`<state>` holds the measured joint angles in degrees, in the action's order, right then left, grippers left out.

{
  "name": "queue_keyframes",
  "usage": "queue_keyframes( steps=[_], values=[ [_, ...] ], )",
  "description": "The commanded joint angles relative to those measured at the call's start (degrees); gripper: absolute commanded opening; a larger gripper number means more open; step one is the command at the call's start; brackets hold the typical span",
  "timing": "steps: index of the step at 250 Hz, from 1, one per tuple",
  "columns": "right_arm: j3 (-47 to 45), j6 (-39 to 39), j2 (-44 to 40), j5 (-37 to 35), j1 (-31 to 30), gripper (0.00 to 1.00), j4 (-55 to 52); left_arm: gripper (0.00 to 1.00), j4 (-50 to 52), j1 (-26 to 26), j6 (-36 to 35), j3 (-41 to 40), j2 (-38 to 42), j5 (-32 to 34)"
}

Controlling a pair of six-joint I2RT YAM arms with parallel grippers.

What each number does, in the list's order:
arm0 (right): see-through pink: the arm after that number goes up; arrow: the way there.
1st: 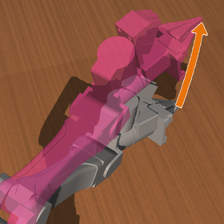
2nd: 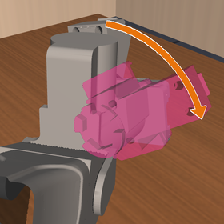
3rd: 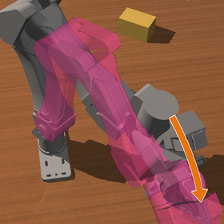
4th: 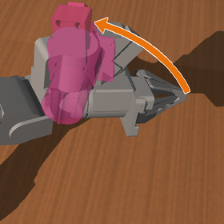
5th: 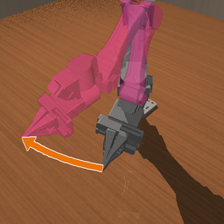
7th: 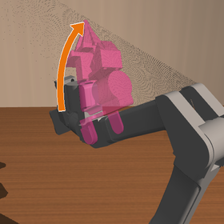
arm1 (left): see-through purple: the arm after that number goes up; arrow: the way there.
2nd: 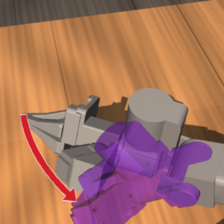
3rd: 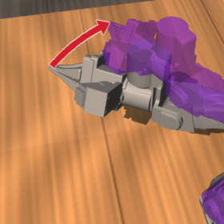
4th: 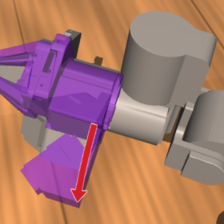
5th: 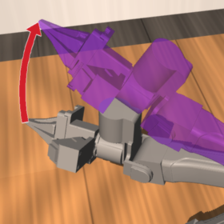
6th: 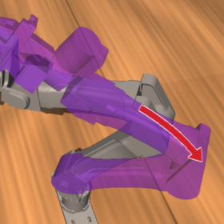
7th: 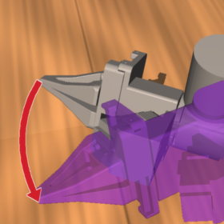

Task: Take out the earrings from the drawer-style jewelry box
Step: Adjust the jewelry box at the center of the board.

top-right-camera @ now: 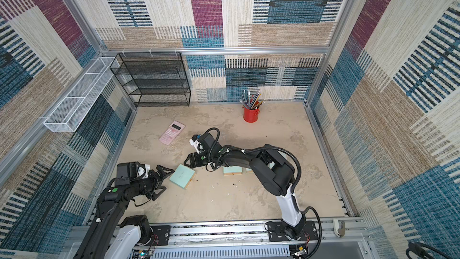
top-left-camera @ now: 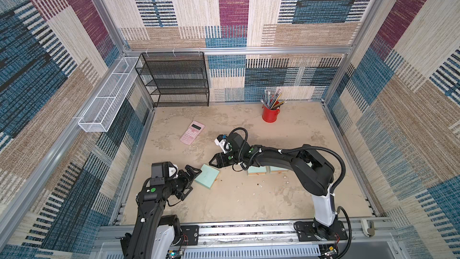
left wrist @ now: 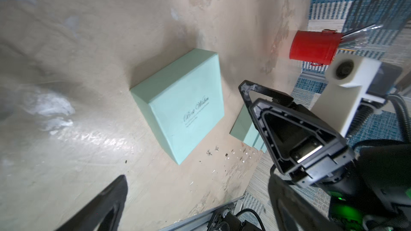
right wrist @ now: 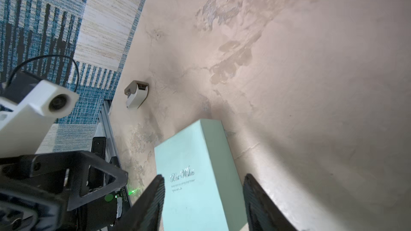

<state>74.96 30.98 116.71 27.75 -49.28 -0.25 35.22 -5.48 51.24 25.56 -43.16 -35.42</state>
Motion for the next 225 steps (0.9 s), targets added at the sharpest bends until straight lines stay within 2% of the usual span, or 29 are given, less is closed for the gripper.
queue_keyframes(
  steps=[1,71,166,200,225],
  values=[
    [0.0,0.1,1.1,4.8,0.1,0.59,2.4,0.99,-8.2,0.4,3.5,-1.3,-2.5,-1.9],
    [-3.6,2.0,-0.2,6.9,-0.1,0.58,4.9,1.00,-20.6,2.1,6.9,-3.4,-11.7,-1.8],
    [-10.2,4.7,-4.2,6.7,-1.3,0.57,8.5,1.00,-30.5,5.0,8.0,-1.7,-21.1,-1.1],
    [-12.2,6.0,-5.7,4.7,-2.1,0.57,9.5,1.00,-32.8,6.2,7.7,-0.5,-23.6,-0.7],
    [-13.5,7.8,-7.5,-0.6,-1.9,0.57,8.7,1.00,-31.8,6.4,6.6,0.9,-25.4,-0.6]
  ],
)
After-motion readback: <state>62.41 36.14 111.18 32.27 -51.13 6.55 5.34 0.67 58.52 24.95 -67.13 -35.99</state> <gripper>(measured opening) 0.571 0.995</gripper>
